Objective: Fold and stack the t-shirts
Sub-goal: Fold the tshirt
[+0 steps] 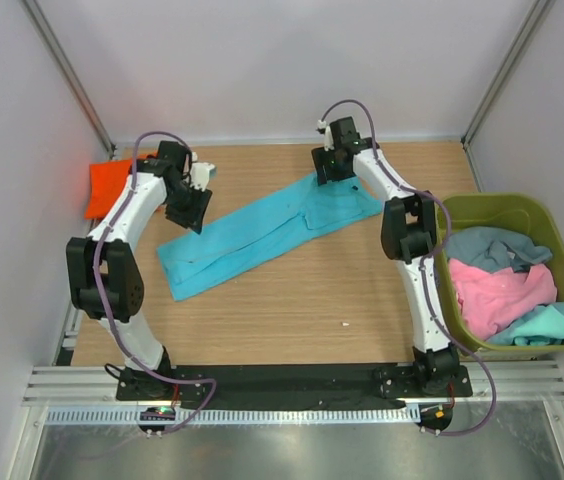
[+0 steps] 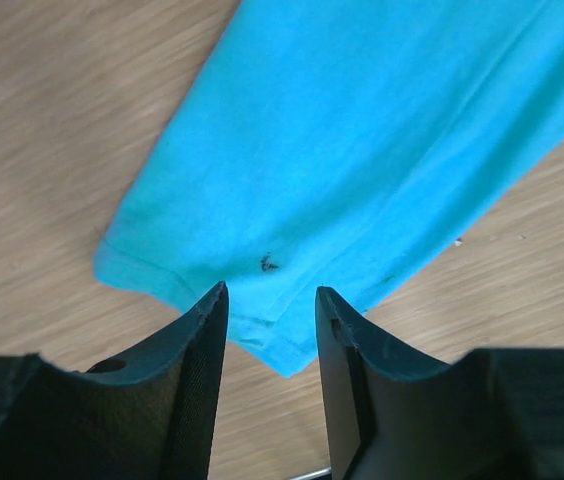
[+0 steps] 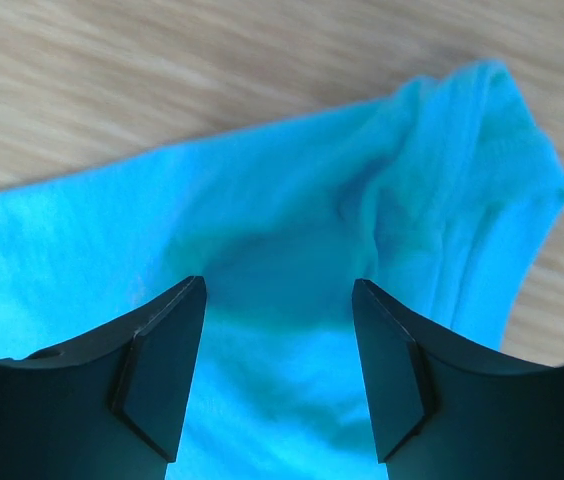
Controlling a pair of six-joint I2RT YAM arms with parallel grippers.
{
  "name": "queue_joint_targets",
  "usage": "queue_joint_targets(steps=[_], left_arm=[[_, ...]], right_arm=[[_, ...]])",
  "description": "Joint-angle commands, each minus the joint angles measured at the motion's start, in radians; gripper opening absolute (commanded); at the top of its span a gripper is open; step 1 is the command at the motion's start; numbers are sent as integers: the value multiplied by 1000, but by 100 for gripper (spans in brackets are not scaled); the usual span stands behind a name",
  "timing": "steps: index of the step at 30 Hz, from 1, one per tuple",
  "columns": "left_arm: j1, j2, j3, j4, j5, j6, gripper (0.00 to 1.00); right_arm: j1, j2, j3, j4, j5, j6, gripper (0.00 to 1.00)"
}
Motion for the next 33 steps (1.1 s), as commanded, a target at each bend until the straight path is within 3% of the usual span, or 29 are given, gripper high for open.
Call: queue_joint_targets(steps=[1,8,9,19,33], left_arm=[[-47,7,17,-95,57,68,43],[-61,16,-119,-28,83,121,68],[-61,21,-132,-19,80,125,99],[-61,84,-201,-2,46,121,99],[-119,96,-323,9,46,53,100]], right_arm=[[-1,-210,-76,12,11,31,67],[-4,-392,-393,-1,-81,134,67],[-6,-397,-412,1,-83,140,67],[-53,-305,-383,10,-81,176,68],[-55,-46,-111,-5,-114,148,67]])
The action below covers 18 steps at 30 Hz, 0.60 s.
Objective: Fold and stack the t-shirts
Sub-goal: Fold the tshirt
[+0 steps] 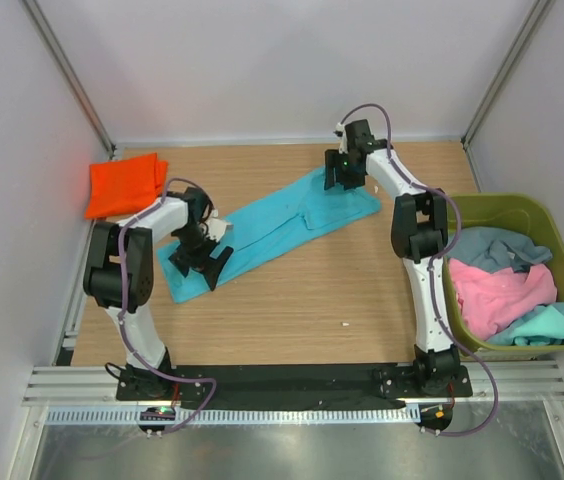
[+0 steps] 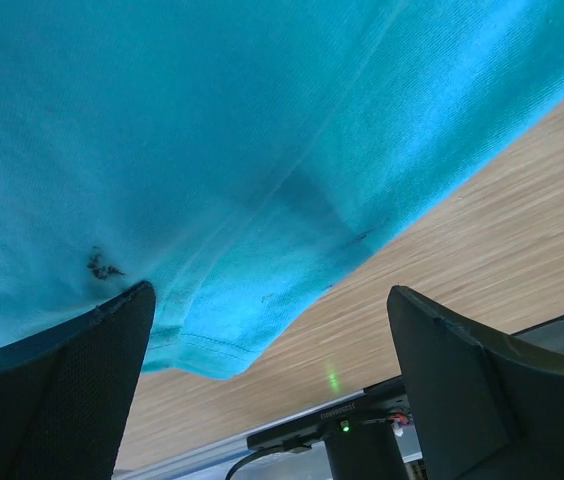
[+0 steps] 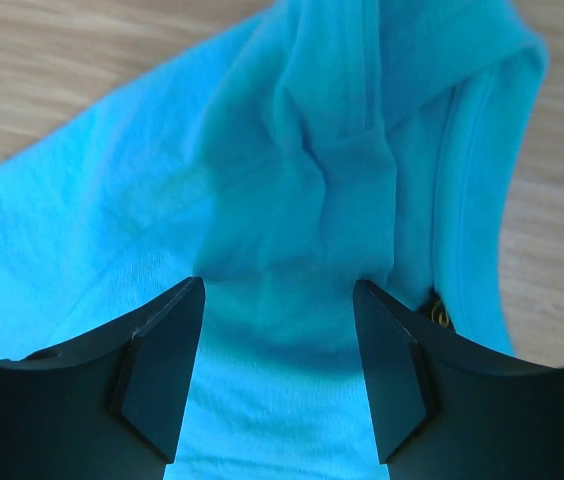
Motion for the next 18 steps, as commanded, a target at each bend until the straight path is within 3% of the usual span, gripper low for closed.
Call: queue_joint_targets(steps=[1,8,18], left_arm=[[-50,10,-56,33,3,-38,100],[-260,17,-108,73,-24,-80,99],[-547,119,-15,36,15,-124,100]], right_arm=[[6,87,93,1,-16,-17,67],[12,189,262,19,-31,-9,68],[41,321,451,111,-62,21,70]])
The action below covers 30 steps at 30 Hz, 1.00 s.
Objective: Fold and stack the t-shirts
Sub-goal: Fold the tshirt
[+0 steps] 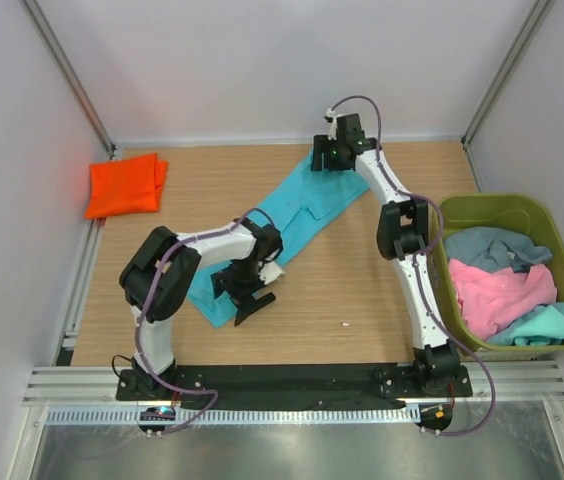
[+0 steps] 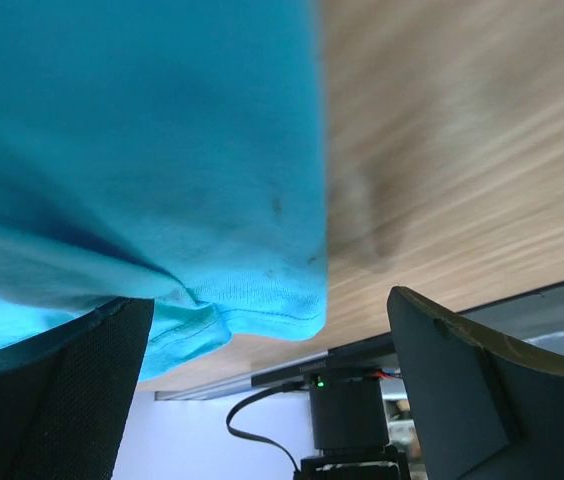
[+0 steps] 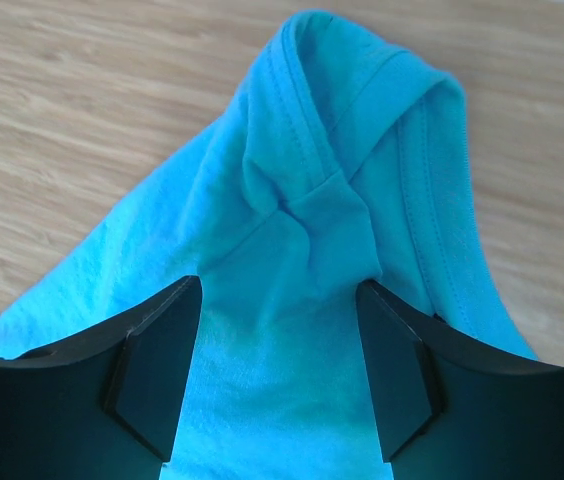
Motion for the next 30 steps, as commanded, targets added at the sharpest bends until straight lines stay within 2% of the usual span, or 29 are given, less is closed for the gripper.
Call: queue_joint_targets(steps=[1,7,20,26,30], left_arm=[[-106,89,31,107,181,-16,100],[-243,216,188,82,235,-49,100],[-379,373,463,48,265,-82,100],[-445,401,558,36,199,-95,100],[-485,395,601,39,118,-91,100]], right_arm=[[30,72,84,59,-22,24,70],[75,103,123,179,-20,43,71],[96,83,134,323,-31,75,71],[76,24,134,299,-7,66,73],[47,-114,97,276,42,9,73]])
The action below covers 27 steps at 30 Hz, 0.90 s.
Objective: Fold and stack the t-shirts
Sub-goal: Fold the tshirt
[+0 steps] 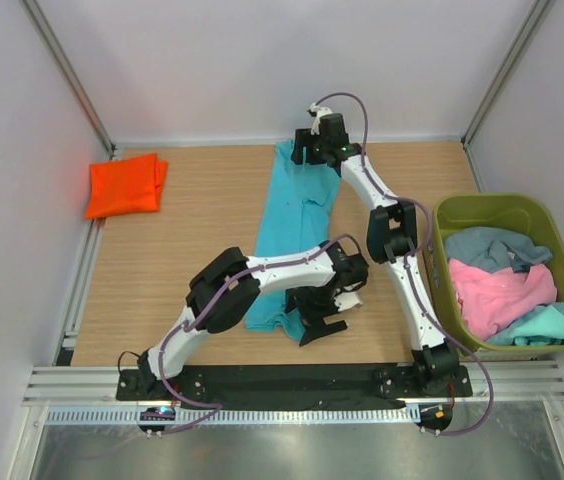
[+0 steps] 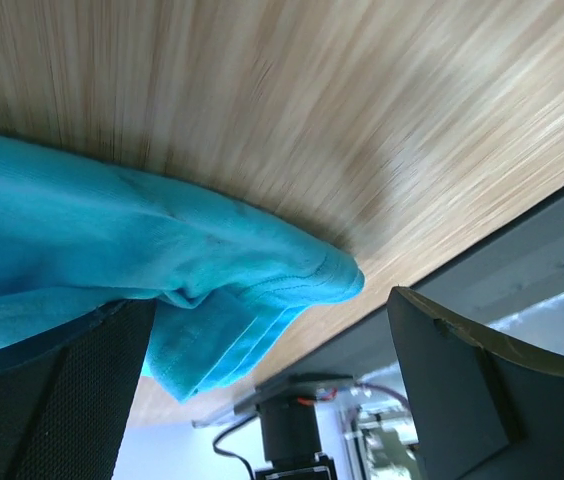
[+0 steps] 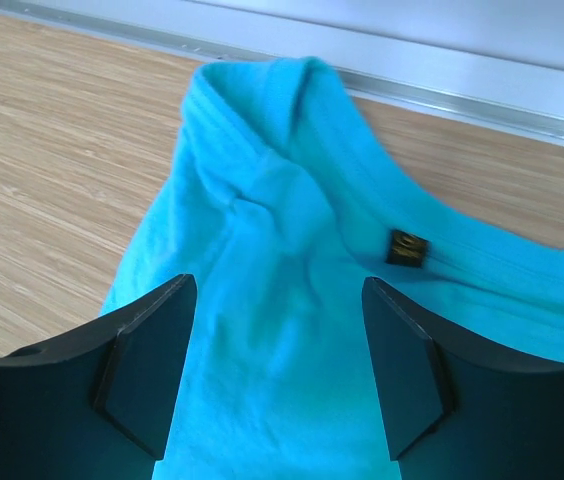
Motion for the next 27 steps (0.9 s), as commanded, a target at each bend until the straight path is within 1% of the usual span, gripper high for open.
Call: queue_joint_targets(steps=[1,2,4,5,6,7,8,9,11,12,13,14,16,17,18,19,20,21,22,23,25,26,27], left_arm=[[-53,45,50,236,-7,38,100],[-65,42,59,232,-15,41,100],[-96,8,68,228,-47,51,100],[-108,-15,61,238,-65,52,99],[-132,-36,54,244,-103,57,100],[-145,-78,53,244,-120,58,99],[-153,-99,53,238,-130,58,100],[-159,-122,50,238,-130,57,100],[-154,-214,5,250,-183,46,99],[-133,-251,-14,252,-182,34,99],[-116,-312,-53,245,-150,7,100],[-70,-352,-77,251,-142,-7,100],[-13,-417,-142,253,-78,-47,100],[61,-488,-157,265,-56,-52,100],[108,-519,-163,271,-30,-108,100],[151,-543,-162,275,-4,-170,100],[218,-572,-147,270,25,-193,99],[249,-590,-150,278,40,-222,100],[281,-609,-160,308,59,-316,100],[348,-639,-198,327,124,-364,99],[395,-665,-257,369,151,-469,91],[435,-681,-292,418,175,-563,88],[453,-696,-382,445,242,-615,84]], right_arm=[[-39,-232,-27,20,49,-44,74],[-54,-293,-45,2,50,-42,74],[-65,-364,-125,-20,68,-45,74],[-77,-439,-157,-40,76,-51,74],[-83,-479,-221,-47,87,-56,75],[-89,-518,-252,-54,113,-48,75],[-97,-595,-283,-67,122,-39,75],[-117,-637,-343,-75,127,-1,75],[-132,-746,-404,-110,116,42,75],[-149,-780,-462,-129,98,68,73],[-157,-809,-489,-155,70,105,71],[-164,-863,-548,-217,29,126,68],[-181,-936,-617,-285,-13,182,67],[-187,-967,-724,-328,-46,200,70],[-191,-1001,-787,-334,-59,221,76],[-194,-1030,-850,-339,-72,264,78],[-195,-1085,-972,-357,-115,286,79],[-195,-1113,-1045,-356,-144,319,81],[-189,-1175,-1120,-344,-169,381,82],[-181,-1206,-1261,-337,-200,402,82],[-165,-1286,-1384,-331,-246,427,82],[-148,-1312,-1445,-321,-264,464,81],[-135,-1334,-1552,-317,-293,472,77]])
